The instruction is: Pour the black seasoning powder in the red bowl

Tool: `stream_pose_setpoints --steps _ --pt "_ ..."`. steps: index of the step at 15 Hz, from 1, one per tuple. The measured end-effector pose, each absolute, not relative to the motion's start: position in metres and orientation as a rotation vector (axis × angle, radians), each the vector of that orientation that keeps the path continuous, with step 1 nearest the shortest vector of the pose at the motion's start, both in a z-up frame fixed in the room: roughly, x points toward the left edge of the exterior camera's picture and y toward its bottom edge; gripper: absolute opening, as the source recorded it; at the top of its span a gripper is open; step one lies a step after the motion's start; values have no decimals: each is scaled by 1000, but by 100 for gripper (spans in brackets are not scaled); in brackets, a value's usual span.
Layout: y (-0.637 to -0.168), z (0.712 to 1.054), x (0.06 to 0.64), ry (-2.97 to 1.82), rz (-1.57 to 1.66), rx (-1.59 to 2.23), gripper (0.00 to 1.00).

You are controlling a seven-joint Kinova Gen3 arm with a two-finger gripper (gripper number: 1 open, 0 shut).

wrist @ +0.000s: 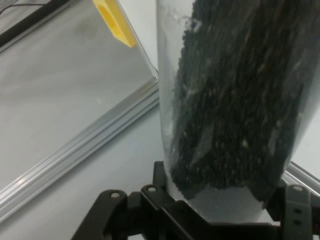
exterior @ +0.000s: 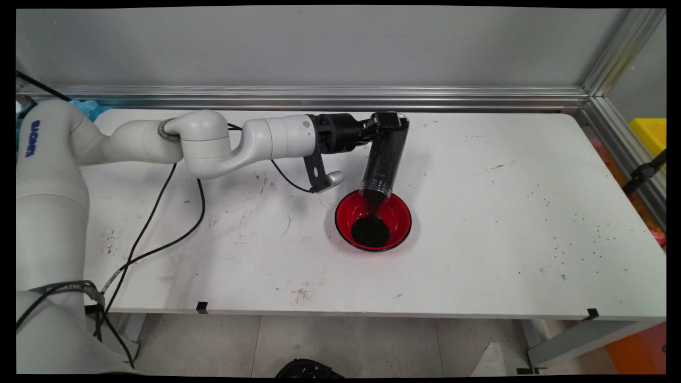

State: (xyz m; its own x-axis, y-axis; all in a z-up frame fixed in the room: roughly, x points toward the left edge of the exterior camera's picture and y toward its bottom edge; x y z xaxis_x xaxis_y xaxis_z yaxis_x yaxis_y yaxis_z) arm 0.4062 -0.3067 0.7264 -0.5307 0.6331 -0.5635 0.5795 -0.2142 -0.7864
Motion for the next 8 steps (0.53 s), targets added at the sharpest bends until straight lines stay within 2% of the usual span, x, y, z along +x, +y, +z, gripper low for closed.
stream_pose_setpoints --steps 8 --pt "-295 726 407 -1936 1911 -1518 0"
